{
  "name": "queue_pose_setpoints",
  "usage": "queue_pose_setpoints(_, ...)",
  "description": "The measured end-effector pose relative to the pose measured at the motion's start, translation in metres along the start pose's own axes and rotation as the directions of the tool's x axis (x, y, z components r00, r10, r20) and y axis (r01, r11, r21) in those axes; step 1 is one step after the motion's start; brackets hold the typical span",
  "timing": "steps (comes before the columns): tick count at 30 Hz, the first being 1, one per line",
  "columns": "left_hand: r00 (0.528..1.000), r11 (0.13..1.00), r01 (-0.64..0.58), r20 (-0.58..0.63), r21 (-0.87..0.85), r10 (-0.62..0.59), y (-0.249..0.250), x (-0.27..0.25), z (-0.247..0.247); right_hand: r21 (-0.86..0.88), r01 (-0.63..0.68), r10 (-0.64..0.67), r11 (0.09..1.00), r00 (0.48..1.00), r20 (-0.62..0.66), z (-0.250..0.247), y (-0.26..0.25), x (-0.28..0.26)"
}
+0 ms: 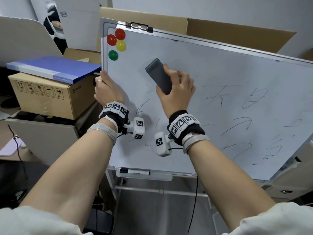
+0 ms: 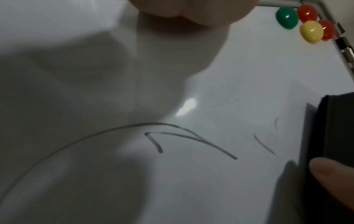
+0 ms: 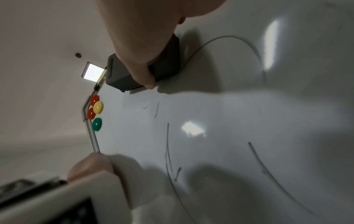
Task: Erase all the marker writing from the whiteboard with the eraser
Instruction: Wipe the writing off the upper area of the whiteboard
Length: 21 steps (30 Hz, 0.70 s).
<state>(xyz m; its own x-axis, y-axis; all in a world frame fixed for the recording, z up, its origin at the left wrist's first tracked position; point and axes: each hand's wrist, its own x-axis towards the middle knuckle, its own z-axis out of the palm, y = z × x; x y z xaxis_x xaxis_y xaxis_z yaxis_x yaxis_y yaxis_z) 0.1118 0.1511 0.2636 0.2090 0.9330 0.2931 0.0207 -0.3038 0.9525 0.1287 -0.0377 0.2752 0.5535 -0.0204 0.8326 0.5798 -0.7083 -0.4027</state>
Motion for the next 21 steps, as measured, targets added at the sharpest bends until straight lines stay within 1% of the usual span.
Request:
queue_pose_setpoints(1, 1.0, 1.0, 0.004, 0.008, -0.001, -0.004, 0.0, 0.0, -0.001, 0.003, 0.008, -0.008, 1.0, 1.0, 0.023, 0.001, -0.001, -0.003)
queue_pose_setpoints(2, 1.0, 1.0, 0.011, 0.015, 0.0, -0.011, 0.0, 0.0, -0.001, 0.004, 0.042, -0.042, 0.999, 0.997, 0.072, 0.003, -0.002, -0.009)
queue_pose_setpoints(4, 0.998, 0.999, 0.045, 0.048, 0.0, -0.045, -0.002, 0.002, -0.003, 0.02, 0.112, -0.114, 0.993, 0.967, 0.228, 0.009, -0.002, -0.025)
queue_pose_setpoints(5, 0.994, 0.997, 0.074, 0.081, -0.002, -0.073, -0.004, 0.002, -0.005, 0.04, 0.115, -0.121, 0.993, 0.949, 0.29, 0.012, -0.003, -0.031)
queue_pose_setpoints(6, 0.987, 0.995, 0.104, 0.121, -0.002, -0.103, -0.008, 0.001, -0.007, 0.066, 0.098, -0.114, 0.993, 0.94, 0.321, 0.013, -0.004, -0.032)
queue_pose_setpoints(7, 0.98, 0.993, 0.122, 0.158, -0.001, -0.12, -0.011, 0.0, -0.009, 0.084, 0.075, -0.098, 0.994, 0.945, 0.313, 0.013, -0.006, -0.027)
queue_pose_setpoints(8, 0.976, 0.992, 0.128, 0.18, -0.004, -0.125, -0.014, -0.001, -0.01, 0.084, 0.06, -0.081, 0.995, 0.959, 0.272, 0.013, -0.008, -0.02)
queue_pose_setpoints(10, 0.977, 0.992, 0.122, 0.18, -0.021, -0.117, -0.015, -0.002, -0.011, 0.058, 0.052, -0.06, 0.997, 0.988, 0.142, 0.009, -0.012, 0.002)
queue_pose_setpoints(11, 0.978, 0.992, 0.126, 0.172, -0.028, -0.119, -0.016, -0.002, -0.012, 0.05, 0.041, -0.045, 0.998, 0.995, 0.094, 0.007, -0.013, 0.012)
queue_pose_setpoints(13, 0.976, 0.989, 0.141, 0.174, -0.037, -0.133, -0.015, -0.002, -0.014, 0.048, 0.018, -0.021, 0.999, 0.998, 0.065, 0.007, -0.014, 0.015)
queue_pose_setpoints(14, 0.974, 0.988, 0.148, 0.181, -0.042, -0.139, -0.015, -0.002, -0.015, 0.052, 0.021, -0.025, 0.998, 0.996, 0.081, 0.009, -0.015, 0.009)
queue_pose_setpoints(16, 0.97, 0.985, 0.162, 0.194, -0.056, -0.148, -0.013, -0.003, -0.018, 0.061, 0.05, -0.059, 0.997, 0.985, 0.163, 0.014, -0.014, -0.013)
queue_pose_setpoints(19, 0.964, 0.983, 0.176, 0.211, -0.057, -0.16, -0.011, -0.005, -0.021, 0.07, 0.102, -0.118, 0.992, 0.948, 0.297, 0.017, -0.009, -0.038)
queue_pose_setpoints(20, 0.964, 0.983, 0.174, 0.212, -0.057, -0.158, -0.009, -0.006, -0.021, 0.072, 0.108, -0.125, 0.992, 0.942, 0.311, 0.016, -0.008, -0.037)
queue_pose_setpoints(21, 0.965, 0.984, 0.169, 0.215, -0.059, -0.153, -0.008, -0.007, -0.022, 0.073, 0.105, -0.122, 0.992, 0.947, 0.297, 0.015, -0.008, -0.031)
